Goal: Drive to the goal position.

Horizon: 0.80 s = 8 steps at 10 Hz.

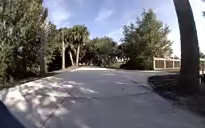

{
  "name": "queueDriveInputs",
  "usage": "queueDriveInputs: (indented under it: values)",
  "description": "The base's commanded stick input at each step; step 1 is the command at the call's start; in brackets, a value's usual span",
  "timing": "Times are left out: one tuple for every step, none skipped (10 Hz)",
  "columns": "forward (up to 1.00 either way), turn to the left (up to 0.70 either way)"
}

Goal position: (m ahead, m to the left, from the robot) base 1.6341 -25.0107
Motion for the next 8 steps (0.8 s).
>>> queueDriveInputs:
  values:
    - [0.00, 0.00]
    - [0.00, 0.00]
    - [0.00, 0.00]
    - [0.00, 0.00]
    - [0.00, 0.00]
    - [0.00, 0.00]
    - [0.00, 0.00]
    - [0.00, 0.00]
